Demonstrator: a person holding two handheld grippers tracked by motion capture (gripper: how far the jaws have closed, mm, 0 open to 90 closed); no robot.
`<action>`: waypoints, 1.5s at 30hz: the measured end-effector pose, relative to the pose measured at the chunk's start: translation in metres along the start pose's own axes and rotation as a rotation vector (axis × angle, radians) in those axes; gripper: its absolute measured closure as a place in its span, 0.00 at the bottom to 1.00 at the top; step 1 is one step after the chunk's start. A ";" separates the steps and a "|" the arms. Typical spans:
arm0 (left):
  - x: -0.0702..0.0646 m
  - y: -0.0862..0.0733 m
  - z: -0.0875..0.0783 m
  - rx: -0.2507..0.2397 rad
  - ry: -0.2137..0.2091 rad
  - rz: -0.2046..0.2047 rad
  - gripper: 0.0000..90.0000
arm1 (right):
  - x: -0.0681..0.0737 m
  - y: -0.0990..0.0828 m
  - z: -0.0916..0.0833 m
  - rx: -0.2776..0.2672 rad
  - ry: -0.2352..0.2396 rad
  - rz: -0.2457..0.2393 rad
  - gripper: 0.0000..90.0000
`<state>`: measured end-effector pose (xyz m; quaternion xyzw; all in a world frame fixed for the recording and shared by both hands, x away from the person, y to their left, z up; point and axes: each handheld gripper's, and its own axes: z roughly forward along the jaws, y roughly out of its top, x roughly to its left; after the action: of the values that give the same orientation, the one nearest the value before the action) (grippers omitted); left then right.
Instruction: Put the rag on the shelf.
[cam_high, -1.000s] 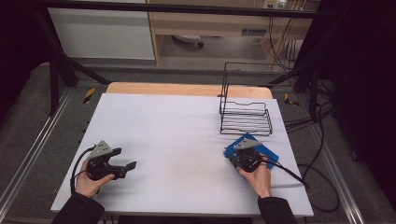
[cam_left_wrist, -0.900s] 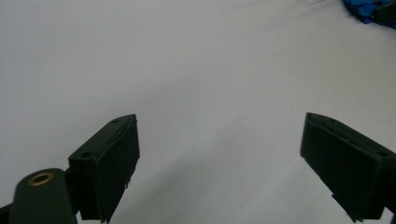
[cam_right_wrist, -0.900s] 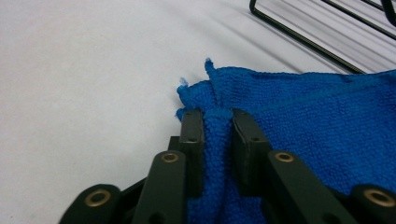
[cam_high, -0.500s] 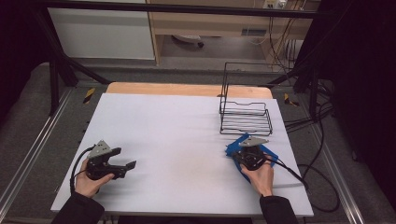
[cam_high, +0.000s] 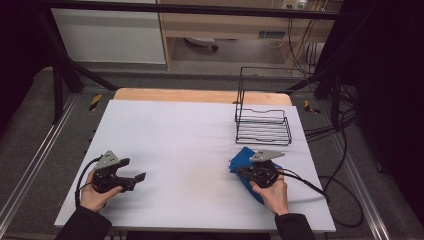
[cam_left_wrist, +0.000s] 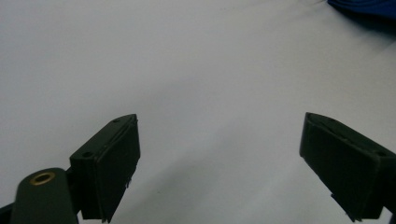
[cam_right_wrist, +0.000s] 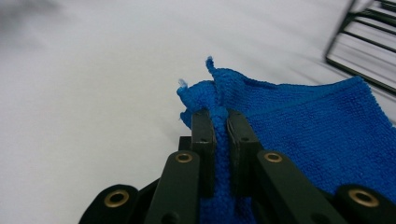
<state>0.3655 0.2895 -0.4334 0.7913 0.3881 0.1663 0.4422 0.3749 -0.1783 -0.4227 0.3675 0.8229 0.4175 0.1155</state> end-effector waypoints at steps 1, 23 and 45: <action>0.000 0.000 0.000 0.000 0.000 0.000 0.14 | 0.004 0.001 0.002 0.001 0.013 -0.010 0.93; 0.000 0.000 0.000 0.013 0.006 0.005 0.14 | 0.052 0.002 0.032 0.061 0.221 -0.121 0.80; -0.001 0.000 0.001 0.016 0.006 0.006 0.14 | 0.064 -0.010 0.043 0.098 0.224 -0.115 0.87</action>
<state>0.3652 0.2886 -0.4337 0.7956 0.3882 0.1668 0.4341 0.3464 -0.1110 -0.4498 0.2758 0.8698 0.4081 0.0285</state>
